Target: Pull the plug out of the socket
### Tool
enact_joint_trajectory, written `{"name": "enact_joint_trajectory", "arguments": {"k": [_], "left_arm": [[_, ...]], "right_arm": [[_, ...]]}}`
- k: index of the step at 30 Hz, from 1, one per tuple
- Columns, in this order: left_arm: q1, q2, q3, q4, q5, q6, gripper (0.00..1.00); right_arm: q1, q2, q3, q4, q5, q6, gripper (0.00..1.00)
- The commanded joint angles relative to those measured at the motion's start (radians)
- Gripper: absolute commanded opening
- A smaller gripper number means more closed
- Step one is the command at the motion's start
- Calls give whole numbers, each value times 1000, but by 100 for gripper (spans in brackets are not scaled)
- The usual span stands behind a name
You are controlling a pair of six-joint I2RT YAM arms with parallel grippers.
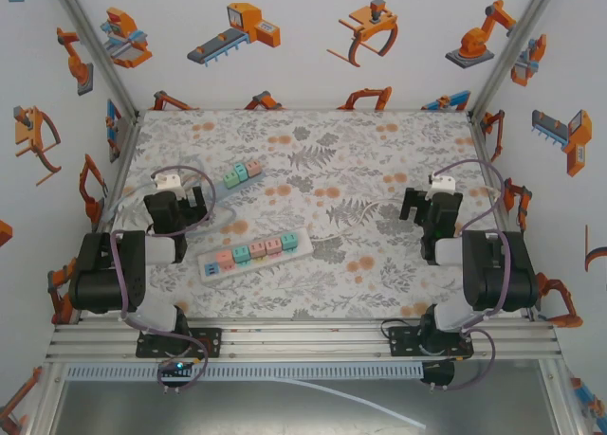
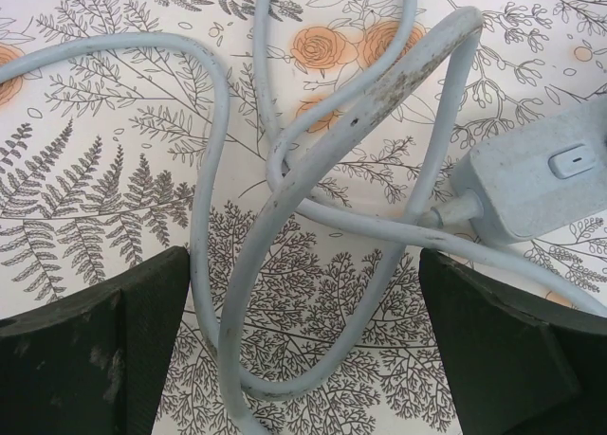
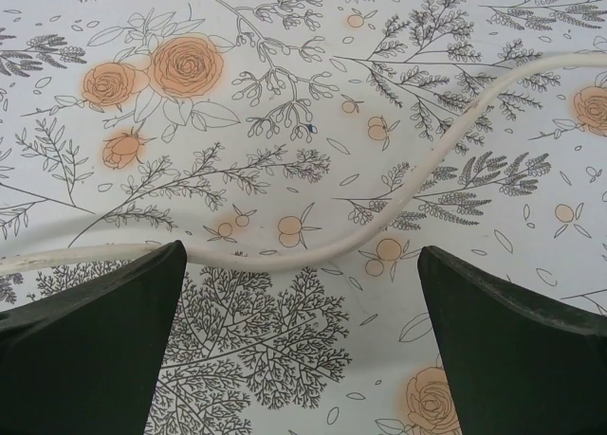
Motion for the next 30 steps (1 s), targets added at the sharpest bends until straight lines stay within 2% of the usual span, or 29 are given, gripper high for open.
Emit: {"name": "enact_joint_trajectory", "arguments": {"k": [1, 22, 26, 28, 30], "left_arm": [[-4, -4, 24, 0, 25, 13, 97], [3, -7, 21, 1, 47, 10, 97], [-9, -17, 20, 0, 19, 16, 97], [-17, -52, 10, -6, -22, 9, 97], [-24, -103, 6, -44, -65, 5, 97]], "right_arm": [[-5, 2, 24, 8, -12, 7, 99], [-5, -6, 13, 22, -7, 9, 99], [-5, -128, -31, 4, 62, 35, 99], [-5, -250, -26, -132, 92, 74, 99], [-5, -365, 6, -309, 64, 135, 99]]}}
